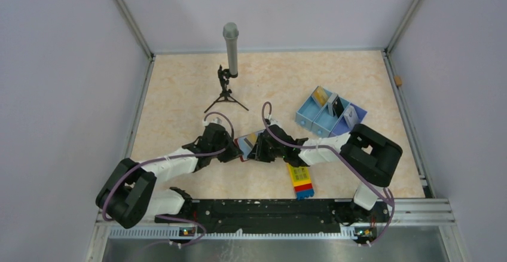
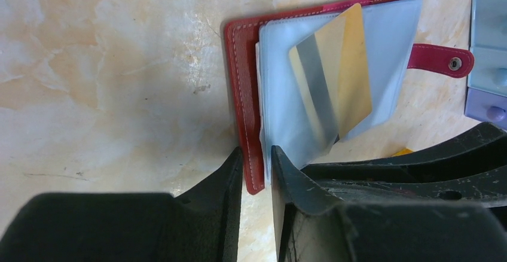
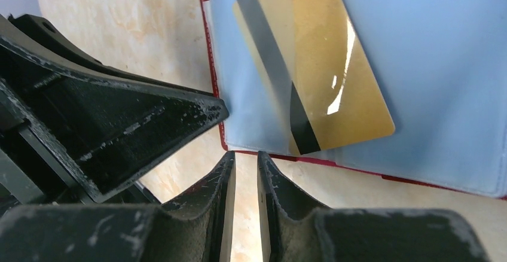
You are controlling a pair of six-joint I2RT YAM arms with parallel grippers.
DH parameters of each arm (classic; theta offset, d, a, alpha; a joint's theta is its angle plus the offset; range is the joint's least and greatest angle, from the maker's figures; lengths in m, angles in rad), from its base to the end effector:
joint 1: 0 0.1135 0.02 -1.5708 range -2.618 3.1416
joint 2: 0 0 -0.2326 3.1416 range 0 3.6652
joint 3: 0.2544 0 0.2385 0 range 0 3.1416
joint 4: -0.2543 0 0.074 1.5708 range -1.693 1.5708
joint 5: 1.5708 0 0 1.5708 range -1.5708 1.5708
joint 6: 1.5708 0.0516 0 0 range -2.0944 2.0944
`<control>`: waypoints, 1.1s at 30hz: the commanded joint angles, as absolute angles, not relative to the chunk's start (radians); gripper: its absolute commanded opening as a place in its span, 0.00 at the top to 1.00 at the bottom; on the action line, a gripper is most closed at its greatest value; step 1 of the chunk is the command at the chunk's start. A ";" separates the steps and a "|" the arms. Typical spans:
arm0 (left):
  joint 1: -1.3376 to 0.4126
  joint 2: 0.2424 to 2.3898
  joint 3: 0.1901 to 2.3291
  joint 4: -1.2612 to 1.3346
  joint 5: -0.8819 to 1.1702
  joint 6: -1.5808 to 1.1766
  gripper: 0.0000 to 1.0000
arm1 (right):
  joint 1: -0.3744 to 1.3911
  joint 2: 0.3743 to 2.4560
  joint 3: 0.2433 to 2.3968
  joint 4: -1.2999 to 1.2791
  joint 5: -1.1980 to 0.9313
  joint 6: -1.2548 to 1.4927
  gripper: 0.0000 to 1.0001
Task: Put the credit cards into the card holder
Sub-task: Insert the credit card into the card holder.
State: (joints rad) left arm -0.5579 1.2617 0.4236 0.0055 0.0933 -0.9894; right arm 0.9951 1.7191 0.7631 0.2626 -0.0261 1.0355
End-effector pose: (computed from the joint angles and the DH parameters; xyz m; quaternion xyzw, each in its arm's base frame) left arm 0.1948 -0.1272 0.1109 -0.1830 0.9136 -0.2830 0.2274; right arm 0.1802 0.2802 0.1094 0.0127 0.9051 0.3671 0.2140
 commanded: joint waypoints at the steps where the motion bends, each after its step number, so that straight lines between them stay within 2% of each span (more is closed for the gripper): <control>1: -0.561 1.232 0.407 -0.028 0.080 -0.976 0.75 | 1.006 1.731 0.811 0.313 -0.033 1.029 0.81; 7: -0.559 1.169 0.428 -0.111 0.018 -0.959 0.69 | 1.007 1.661 0.771 0.262 -0.067 1.008 0.78; 11: -0.558 1.132 0.455 -0.157 -0.020 -0.945 0.63 | 1.007 1.561 0.736 0.169 -0.082 0.947 0.69; 15: -0.559 1.119 0.479 -0.177 -0.022 -0.939 0.58 | 0.992 1.516 0.807 0.012 -0.079 0.818 0.61; 23: -0.560 1.152 0.504 -0.141 0.036 -0.948 0.50 | 0.845 1.616 0.908 -0.071 -0.126 0.639 0.61; 33: -0.560 1.199 0.506 -0.107 0.068 -0.954 0.50 | 0.816 1.749 0.984 -0.099 -0.064 0.521 0.63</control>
